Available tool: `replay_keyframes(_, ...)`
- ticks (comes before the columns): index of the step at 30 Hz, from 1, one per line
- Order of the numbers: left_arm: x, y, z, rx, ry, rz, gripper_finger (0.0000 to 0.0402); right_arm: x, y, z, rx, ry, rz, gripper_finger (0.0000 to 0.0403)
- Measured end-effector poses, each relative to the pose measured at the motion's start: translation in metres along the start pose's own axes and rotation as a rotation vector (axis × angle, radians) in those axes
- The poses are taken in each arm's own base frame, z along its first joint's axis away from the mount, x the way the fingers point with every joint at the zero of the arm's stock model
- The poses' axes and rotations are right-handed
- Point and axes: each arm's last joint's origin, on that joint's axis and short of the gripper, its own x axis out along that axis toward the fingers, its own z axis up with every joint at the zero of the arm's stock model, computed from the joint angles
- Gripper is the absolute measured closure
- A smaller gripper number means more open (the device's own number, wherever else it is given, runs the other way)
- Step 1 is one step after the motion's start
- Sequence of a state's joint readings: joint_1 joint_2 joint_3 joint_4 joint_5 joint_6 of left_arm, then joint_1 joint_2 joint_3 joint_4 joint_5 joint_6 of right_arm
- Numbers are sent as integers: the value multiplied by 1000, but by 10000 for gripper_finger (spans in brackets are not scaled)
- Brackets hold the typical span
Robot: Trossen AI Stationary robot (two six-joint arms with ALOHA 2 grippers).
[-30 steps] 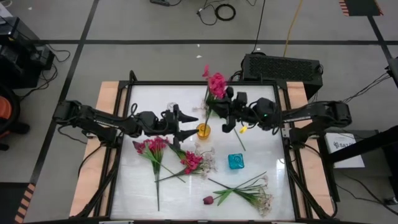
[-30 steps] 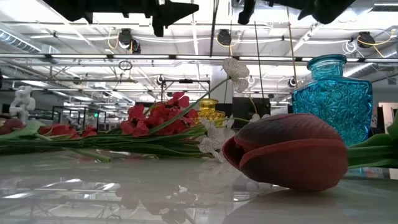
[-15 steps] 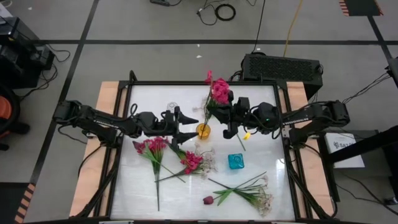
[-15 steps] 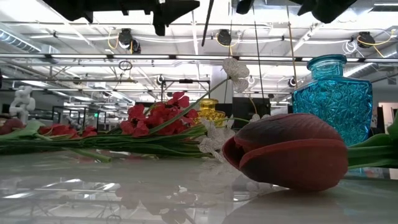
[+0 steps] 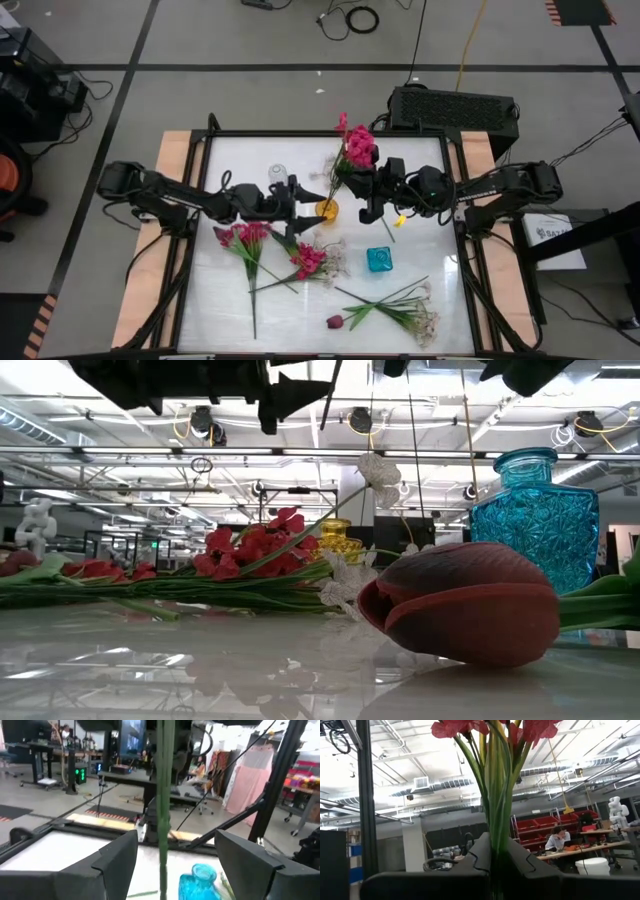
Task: Sort flowers into vase by color
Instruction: Put the top pink flowers into the transparent vase
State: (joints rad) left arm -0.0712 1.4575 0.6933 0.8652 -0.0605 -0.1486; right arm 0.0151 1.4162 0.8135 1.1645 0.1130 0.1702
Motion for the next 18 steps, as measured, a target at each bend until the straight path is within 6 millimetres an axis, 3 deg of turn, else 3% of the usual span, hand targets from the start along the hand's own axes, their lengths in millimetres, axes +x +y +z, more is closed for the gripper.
replay_keyframes(5, 1, 4, -2, 5, 5, 12, 149, 0, 0, 1, -15, -5, 1, 392)
replay_keyframes(18, 1, 9, -6, 8, 50, 32, 279, 0, 0, 2, -51, -21, 3, 392)
